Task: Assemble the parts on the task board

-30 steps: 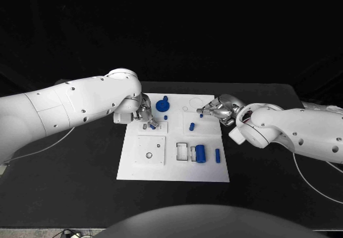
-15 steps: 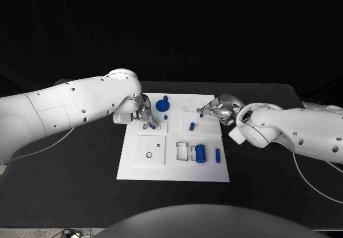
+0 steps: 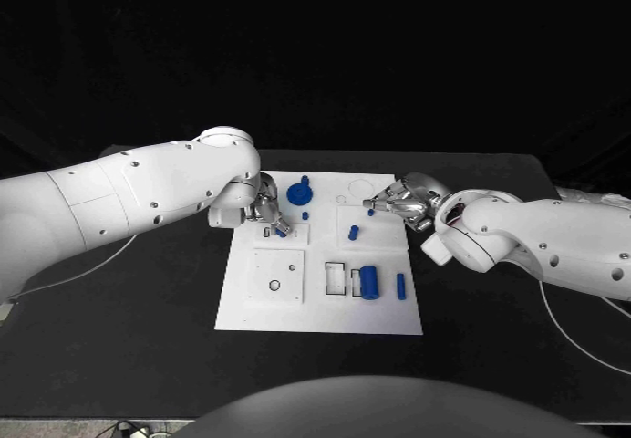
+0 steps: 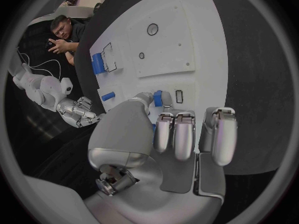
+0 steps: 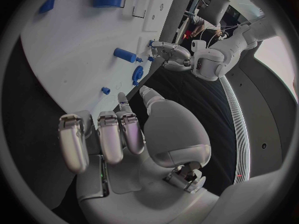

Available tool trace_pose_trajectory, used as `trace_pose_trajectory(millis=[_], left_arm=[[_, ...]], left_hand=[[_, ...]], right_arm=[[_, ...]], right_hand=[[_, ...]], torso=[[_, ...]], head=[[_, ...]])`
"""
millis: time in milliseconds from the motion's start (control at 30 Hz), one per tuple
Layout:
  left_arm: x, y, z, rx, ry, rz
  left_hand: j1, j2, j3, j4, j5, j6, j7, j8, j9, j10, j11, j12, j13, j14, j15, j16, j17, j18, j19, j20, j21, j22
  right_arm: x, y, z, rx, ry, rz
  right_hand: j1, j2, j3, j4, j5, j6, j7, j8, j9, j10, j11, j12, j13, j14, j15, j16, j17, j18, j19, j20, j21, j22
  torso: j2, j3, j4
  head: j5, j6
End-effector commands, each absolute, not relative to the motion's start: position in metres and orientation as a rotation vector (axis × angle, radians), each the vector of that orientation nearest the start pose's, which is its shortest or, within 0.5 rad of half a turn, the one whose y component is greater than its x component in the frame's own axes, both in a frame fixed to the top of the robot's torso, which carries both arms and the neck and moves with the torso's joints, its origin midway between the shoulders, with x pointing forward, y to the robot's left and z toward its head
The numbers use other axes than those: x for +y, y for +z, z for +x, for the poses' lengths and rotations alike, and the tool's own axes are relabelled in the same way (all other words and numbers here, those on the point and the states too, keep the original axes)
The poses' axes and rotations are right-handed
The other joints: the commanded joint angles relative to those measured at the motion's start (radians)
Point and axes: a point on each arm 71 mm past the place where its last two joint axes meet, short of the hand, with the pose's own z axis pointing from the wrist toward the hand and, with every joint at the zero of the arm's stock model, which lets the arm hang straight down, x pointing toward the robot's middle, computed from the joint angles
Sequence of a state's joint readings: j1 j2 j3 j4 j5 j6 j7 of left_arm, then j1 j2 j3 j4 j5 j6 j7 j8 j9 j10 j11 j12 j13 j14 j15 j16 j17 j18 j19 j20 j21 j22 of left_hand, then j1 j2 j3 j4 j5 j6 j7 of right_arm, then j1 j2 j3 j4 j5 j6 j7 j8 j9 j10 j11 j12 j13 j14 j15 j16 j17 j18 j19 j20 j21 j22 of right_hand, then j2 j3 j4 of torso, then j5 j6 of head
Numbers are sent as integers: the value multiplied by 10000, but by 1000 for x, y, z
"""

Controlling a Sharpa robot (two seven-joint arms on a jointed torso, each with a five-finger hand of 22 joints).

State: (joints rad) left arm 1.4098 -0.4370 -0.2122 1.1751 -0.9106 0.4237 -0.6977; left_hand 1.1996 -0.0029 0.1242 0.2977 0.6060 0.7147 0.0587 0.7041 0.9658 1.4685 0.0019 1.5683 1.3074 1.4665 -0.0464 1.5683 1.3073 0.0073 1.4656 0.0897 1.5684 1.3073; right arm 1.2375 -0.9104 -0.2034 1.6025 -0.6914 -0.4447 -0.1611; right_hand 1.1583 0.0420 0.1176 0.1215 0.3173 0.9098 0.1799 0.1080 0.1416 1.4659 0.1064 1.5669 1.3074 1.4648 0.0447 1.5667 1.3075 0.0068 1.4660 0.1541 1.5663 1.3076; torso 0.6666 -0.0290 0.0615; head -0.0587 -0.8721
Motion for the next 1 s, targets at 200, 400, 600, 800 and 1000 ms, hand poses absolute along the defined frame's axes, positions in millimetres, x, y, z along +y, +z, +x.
trace_pose_trajectory(millis=[200,400,600,800,1000], left_arm=[[124,-205,530,25854,-593,344],[123,-205,529,25897,-628,364],[123,-205,529,25986,-696,313],[123,-205,529,26008,-678,285],[123,-205,529,25965,-715,244]], left_hand=[[-124,6,-73,-24,-50,-3,78,-71,4,1023,75,25,2634,1043,39,25,2635,-73,1052,-30,24,2634],[-145,6,-82,-25,-52,0,78,-75,5,1023,75,25,2634,1043,40,25,2635,-73,1052,-29,24,2634],[-308,-16,-161,-24,-75,21,85,-102,12,1023,79,25,2634,1043,45,25,2635,-73,1052,-25,24,2634],[-324,-15,-168,-25,-78,23,85,-105,13,1023,80,25,2634,1043,46,25,2635,-73,1052,-25,24,2634],[-582,22,-308,-39,-675,53,96,-138,35,1023,92,25,2634,1043,59,25,2635,-73,1052,-24,24,2634]], right_arm=[[-230,-232,456,19013,8021,6689],[-230,-232,456,19016,8013,6694],[-230,-232,456,19016,8012,6693],[-230,-232,456,19019,8015,6688],[-230,-232,456,19020,8017,6686]], right_hand=[[31,20,-60,-13,44,-46,46,33,9,1049,75,39,2634,1060,53,41,2633,-68,1048,45,45,2632],[31,20,-60,-13,44,-46,46,33,9,1049,75,39,2634,1060,53,41,2633,-68,1048,45,45,2632],[31,20,-60,-13,44,-46,46,33,9,1049,75,39,2634,1060,53,41,2633,-68,1048,45,45,2632],[36,22,-61,-14,46,-47,47,35,9,1049,77,39,2634,1060,55,41,2633,-68,1048,46,45,2632],[40,24,-62,-14,48,-48,48,37,9,1049,78,39,2634,1060,56,41,2633,-68,1048,47,45,2632]], torso=[[3,-1,-4],[1,-4,-3],[-2,-1,0],[-2,-4,0],[1,-3,0]], head=[[-6,-6],[-16,-6],[-16,-6],[-19,-6],[-18,-5]])
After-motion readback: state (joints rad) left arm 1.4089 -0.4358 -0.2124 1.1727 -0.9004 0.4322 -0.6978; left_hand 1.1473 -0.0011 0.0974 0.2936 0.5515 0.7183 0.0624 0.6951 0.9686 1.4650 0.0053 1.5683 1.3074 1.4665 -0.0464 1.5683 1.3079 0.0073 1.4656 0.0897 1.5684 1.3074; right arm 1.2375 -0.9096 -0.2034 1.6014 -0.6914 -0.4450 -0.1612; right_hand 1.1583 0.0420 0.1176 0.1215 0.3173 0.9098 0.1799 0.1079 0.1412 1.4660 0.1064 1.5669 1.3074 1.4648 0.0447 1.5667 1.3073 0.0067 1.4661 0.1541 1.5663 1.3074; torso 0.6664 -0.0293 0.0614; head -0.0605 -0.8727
